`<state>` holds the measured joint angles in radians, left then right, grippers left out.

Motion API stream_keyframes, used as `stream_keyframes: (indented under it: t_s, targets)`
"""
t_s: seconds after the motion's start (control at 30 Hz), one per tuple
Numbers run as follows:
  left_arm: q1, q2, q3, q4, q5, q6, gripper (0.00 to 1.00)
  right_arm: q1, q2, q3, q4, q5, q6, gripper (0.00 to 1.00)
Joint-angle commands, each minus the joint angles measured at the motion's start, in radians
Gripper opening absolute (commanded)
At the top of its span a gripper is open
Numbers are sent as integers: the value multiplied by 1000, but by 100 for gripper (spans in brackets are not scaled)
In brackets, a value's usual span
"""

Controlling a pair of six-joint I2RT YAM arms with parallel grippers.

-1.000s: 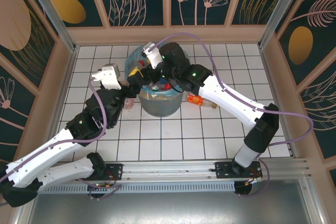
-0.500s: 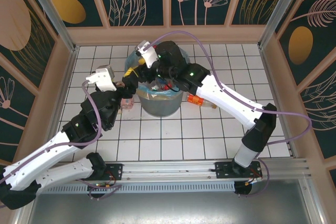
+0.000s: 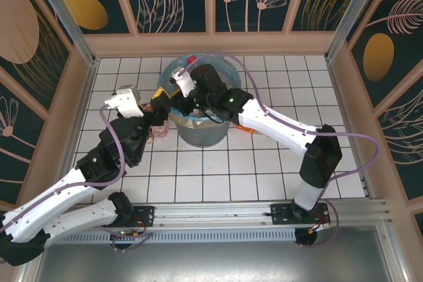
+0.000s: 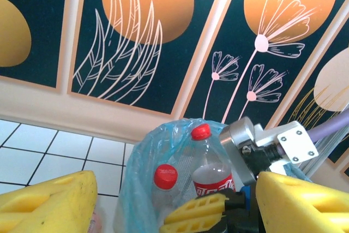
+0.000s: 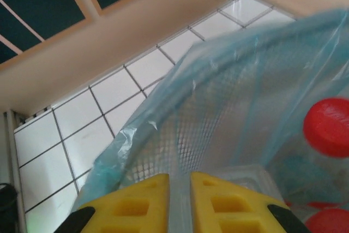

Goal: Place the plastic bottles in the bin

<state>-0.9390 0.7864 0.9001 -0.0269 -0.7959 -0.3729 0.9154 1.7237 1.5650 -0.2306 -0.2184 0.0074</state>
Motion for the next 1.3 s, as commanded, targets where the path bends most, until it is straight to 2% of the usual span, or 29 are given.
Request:
stream_keyframes:
  t_s: [0.0,0.13,0.43,0.63,0.77,0.87,1.0,1.03,1.17,1.27]
  targets:
    - [-6,2,-13,13,-13,-17,77,-22,-34,-63,-2,-31,58,18]
    - [-5,8,-9,13,-5,-18,77,-32,-53,-65,23,-53,85,21]
    - [-5,19,22,21,-19,20,77,-32,-87,75,45,-56,95,27]
    - [-7,63,66,-3,-2,81,77,-32,-238,-12,125,87,97,38]
    - [-6,123,125,-16,88,129,77,-57,-373,-122,129,224,96,41]
    - [-6,191,173,-24,207,149,75,-141,-475,-206,78,278,134,43]
    - [-7,292,240,-26,353,156,74,-320,-589,-305,-12,265,198,51]
    - [-7,314,250,-17,383,160,73,-361,-609,-329,-40,259,197,55]
    - [-9,395,304,2,535,148,72,-531,-628,-420,-130,204,154,59]
    - [-19,450,340,15,668,133,71,-600,-637,-546,-97,201,95,61]
